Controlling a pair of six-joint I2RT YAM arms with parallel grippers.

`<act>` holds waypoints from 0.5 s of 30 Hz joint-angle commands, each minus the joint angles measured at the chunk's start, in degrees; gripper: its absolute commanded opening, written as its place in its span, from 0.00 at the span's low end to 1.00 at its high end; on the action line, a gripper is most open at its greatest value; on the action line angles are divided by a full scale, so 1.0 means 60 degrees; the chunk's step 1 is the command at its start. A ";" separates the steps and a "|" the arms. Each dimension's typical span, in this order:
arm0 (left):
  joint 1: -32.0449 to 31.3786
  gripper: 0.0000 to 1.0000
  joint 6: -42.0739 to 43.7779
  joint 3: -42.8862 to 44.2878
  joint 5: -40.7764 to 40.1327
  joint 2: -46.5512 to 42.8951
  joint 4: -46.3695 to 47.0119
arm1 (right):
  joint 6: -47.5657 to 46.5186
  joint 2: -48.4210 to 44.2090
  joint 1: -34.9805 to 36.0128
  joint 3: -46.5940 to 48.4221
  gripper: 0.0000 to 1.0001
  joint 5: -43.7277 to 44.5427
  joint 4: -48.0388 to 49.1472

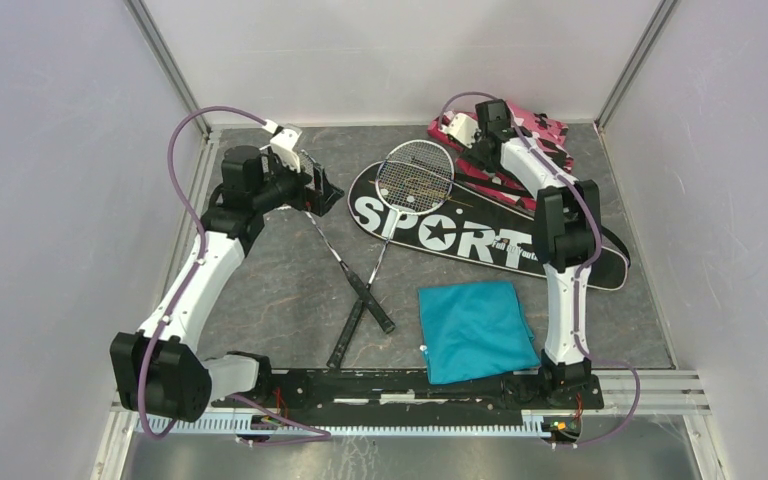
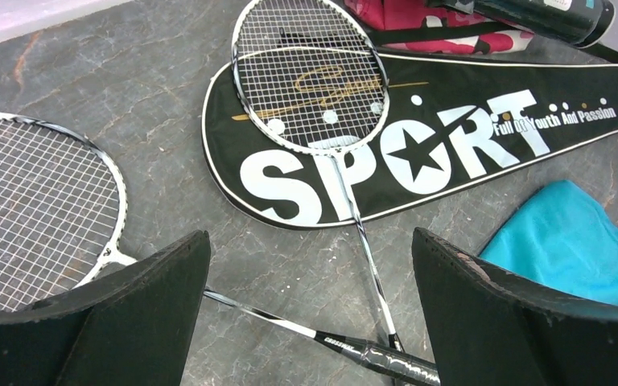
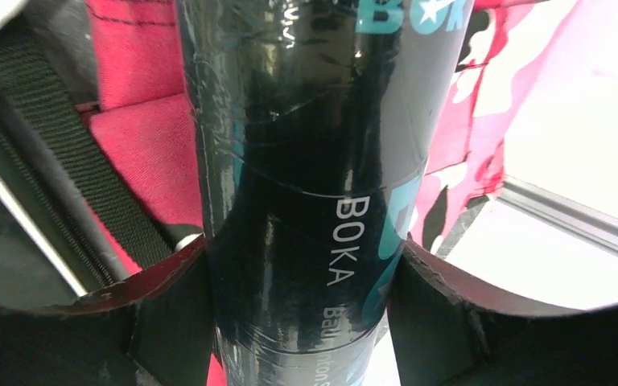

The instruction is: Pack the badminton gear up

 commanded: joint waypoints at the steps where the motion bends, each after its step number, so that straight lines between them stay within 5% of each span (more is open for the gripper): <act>1: 0.0019 1.00 0.0200 -0.0143 0.0052 -0.0120 0.0482 | -0.0153 0.0151 -0.0273 0.0191 0.43 0.0433 0.1011; 5: 0.0022 1.00 0.0254 -0.0221 0.0109 -0.0083 0.0482 | 0.0028 0.0201 -0.0354 0.0152 0.57 0.0499 0.0869; 11: 0.0022 1.00 0.0367 -0.0278 0.0130 -0.0169 0.0476 | 0.0466 -0.1086 -0.0407 -0.0523 0.98 -0.0147 0.0781; 15: 0.0022 1.00 0.0474 -0.0296 0.0148 -0.0227 0.0433 | 0.0835 -0.2110 -0.0401 -0.1083 0.98 -0.1139 0.0355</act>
